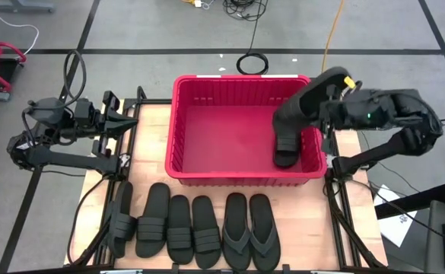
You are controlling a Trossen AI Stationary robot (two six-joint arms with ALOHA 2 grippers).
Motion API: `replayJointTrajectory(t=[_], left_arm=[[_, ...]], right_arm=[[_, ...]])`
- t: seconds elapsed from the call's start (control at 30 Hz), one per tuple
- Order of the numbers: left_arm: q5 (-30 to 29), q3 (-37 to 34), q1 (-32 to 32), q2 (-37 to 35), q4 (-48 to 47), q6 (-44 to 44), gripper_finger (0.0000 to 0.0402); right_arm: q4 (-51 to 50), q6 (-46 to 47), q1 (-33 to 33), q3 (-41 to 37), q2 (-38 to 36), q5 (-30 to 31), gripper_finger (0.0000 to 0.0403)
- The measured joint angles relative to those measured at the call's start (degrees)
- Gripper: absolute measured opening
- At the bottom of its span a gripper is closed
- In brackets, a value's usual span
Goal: Pick and place slides into bin
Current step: Put the black slide into the red bin
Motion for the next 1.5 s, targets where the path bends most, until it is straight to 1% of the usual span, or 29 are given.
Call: replayJointTrajectory(t=[0.03,0.07,0.2,0.3,0.4,0.53,0.63,0.8,0.93,1.07,1.2,1.43,1.5], left_arm=[[-0.3,0.0,0.0,0.0,-0.3,0.0,0.0021],[-0.7,0.0,0.0,0.0,-0.7,0.0,0.0021],[-2.3,0.0,0.0,0.0,-1.3,-2.0,0.0021],[-2.5,0.0,0.0,0.4,-1.4,-2.4,0.0021],[-3.0,0.0,0.0,0.8,-1.4,-2.5,0.0021],[-5.6,0.0,0.0,1.3,-1.3,-3.4,0.0021],[-7.0,0.0,0.0,1.7,-1.4,-4.2,0.0021],[-7.0,0.0,0.0,2.3,-1.4,-2.8,0.0021],[-7.1,0.0,0.0,2.3,-1.3,-2.4,0.0021],[-6.6,0.0,0.0,2.3,-1.4,-2.6,0.0021],[-5.7,0.0,0.0,2.3,-2.4,-4.1,0.0021],[-5.1,0.0,0.0,2.3,-5.1,-5.9,0.0021],[-5.1,0.0,0.0,2.3,-5.1,-5.9,0.0021]], right_arm=[[-0.1,-2.3,-1.6,0.0,-0.1,-1.1,0.0004],[-0.2,-4.4,-3.6,0.0,-0.2,-3.6,0.0003],[-3.3,-13.8,-12.6,0.0,0.1,-15.7,0.0003],[-4.8,-21.0,-18.7,-1.0,1.1,-22.5,0.0003],[-3.8,-27.8,-24.2,-2.9,2.4,-29.9,0.0003],[-0.9,-35.4,-30.7,-6.7,5.6,-40.2,0.0002],[1.7,-38.4,-34.1,-10.2,8.4,-44.7,0.0002],[5.0,-40.5,-36.9,-14.8,13.2,-50.6,0.0002],[4.8,-41.2,-38.7,-16.8,17.8,-58.6,0.0002],[4.1,-42.8,-39.9,-18.4,22.6,-59.8,0.0002],[3.7,-44.2,-42.0,-18.4,27.4,-62.5,0.0002],[4.3,-46.5,-43.5,-18.4,34.0,-62.1,0.0002],[4.1,-47.4,-43.5,-18.4,35.5,-60.2,0.0002]])
